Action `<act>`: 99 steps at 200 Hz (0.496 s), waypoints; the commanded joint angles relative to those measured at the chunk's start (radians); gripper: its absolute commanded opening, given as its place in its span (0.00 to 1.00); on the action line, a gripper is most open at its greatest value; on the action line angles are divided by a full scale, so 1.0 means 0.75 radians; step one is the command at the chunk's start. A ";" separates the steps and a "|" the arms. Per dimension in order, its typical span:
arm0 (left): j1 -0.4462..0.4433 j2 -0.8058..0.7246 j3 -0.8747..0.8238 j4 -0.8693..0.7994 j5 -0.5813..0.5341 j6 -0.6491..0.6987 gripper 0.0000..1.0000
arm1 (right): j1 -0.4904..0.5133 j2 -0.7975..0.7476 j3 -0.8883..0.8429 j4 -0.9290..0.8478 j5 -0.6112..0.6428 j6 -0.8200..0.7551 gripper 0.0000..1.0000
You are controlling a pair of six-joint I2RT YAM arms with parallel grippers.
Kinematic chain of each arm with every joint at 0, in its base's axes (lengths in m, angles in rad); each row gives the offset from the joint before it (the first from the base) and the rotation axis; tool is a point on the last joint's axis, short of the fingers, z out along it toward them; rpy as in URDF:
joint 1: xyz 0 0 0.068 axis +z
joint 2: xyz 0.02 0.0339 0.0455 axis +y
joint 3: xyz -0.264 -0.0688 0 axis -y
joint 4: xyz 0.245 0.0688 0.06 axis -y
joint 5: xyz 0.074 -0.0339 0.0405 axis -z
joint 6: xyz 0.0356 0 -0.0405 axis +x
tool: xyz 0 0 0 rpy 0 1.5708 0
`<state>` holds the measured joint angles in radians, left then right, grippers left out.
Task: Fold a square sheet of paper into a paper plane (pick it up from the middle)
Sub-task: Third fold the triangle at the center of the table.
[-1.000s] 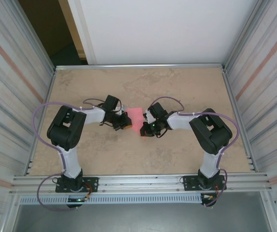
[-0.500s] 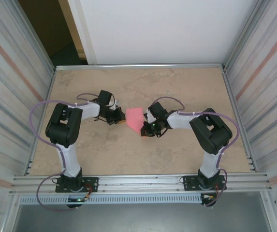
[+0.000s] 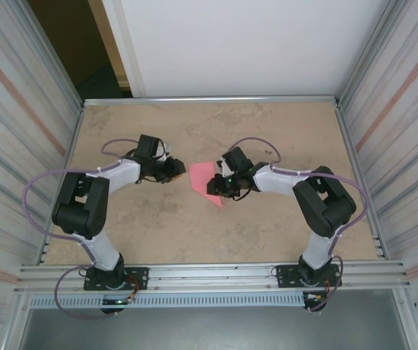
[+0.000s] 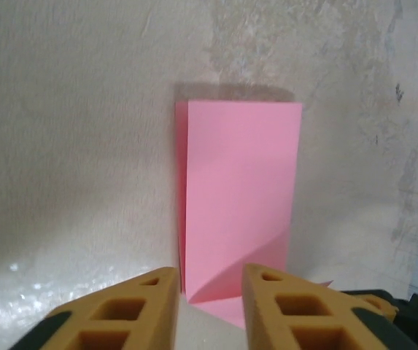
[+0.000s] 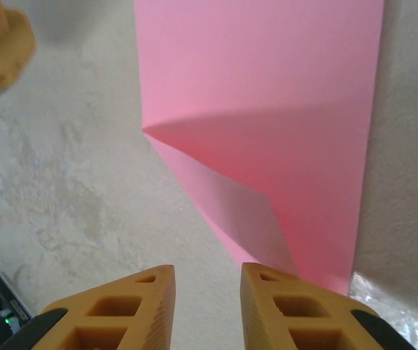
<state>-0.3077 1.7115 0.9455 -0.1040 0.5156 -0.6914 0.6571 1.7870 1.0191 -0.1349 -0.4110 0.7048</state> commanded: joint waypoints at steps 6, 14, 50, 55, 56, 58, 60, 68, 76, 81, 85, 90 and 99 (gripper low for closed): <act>-0.032 -0.053 -0.083 0.079 0.013 -0.096 0.36 | 0.002 0.056 0.056 0.008 0.104 0.060 0.33; -0.041 -0.058 -0.107 0.100 0.013 -0.121 0.38 | -0.004 0.067 0.068 -0.003 0.123 0.064 0.34; -0.071 -0.042 -0.184 0.245 0.056 -0.221 0.42 | -0.053 0.123 0.095 -0.004 0.056 0.033 0.32; -0.072 -0.036 -0.193 0.264 0.070 -0.231 0.43 | -0.058 0.126 0.096 -0.004 0.057 0.028 0.31; -0.072 -0.034 -0.194 0.268 0.074 -0.233 0.43 | -0.059 0.125 0.096 -0.004 0.055 0.028 0.31; -0.071 -0.031 -0.196 0.276 0.078 -0.238 0.43 | -0.060 0.127 0.094 -0.003 0.053 0.026 0.31; -0.074 -0.030 -0.198 0.282 0.082 -0.242 0.43 | -0.062 0.127 0.094 -0.002 0.049 0.025 0.31; -0.076 -0.020 -0.206 0.308 0.100 -0.258 0.44 | -0.068 0.131 0.094 0.001 0.036 0.019 0.30; -0.078 -0.009 -0.207 0.318 0.117 -0.267 0.44 | -0.070 0.131 0.088 0.008 0.030 0.018 0.30; -0.079 -0.002 -0.204 0.320 0.125 -0.269 0.44 | -0.072 0.128 0.086 0.011 0.029 0.018 0.30; -0.083 0.004 -0.203 0.323 0.128 -0.269 0.45 | -0.072 0.128 0.080 0.016 0.026 0.018 0.30; -0.086 0.008 -0.203 0.320 0.131 -0.274 0.45 | -0.072 0.128 0.076 0.020 0.022 0.018 0.30; -0.092 0.014 -0.203 0.312 0.125 -0.277 0.46 | -0.072 0.131 0.074 0.022 0.018 0.016 0.30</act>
<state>-0.3626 1.7069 0.8028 0.0875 0.5751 -0.8639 0.6018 1.8725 1.0691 -0.1280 -0.3706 0.7254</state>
